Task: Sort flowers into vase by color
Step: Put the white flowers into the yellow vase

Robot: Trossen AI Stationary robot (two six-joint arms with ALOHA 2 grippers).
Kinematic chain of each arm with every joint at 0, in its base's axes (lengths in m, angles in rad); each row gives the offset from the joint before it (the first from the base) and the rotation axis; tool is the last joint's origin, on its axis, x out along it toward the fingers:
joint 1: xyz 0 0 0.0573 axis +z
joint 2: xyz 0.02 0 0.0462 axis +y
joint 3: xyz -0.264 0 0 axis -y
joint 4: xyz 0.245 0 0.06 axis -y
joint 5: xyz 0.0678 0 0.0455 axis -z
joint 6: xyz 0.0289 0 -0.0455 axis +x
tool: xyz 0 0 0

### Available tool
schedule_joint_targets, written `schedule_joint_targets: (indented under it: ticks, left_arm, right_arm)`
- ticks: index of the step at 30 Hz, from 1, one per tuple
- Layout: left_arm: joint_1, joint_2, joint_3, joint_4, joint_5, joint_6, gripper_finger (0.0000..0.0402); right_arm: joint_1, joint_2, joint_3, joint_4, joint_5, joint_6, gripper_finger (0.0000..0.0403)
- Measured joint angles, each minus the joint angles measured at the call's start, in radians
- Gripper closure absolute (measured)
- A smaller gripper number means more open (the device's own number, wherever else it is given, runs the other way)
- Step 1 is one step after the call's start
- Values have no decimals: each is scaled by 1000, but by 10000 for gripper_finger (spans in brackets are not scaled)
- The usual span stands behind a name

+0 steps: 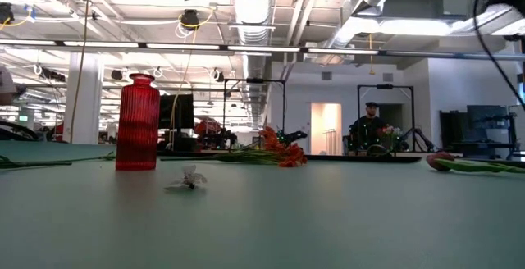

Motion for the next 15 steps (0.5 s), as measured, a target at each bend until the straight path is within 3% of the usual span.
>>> schedule_joint_targets:
  ticks: [7,15]
  left_arm:
    - [0,10,0,1,0,0,148]
    - [2,31,0,-3,1,7,148]
  right_arm:
    - [-180,189,0,14,0,160,361]
    - [-118,259,0,59,0,164,363]
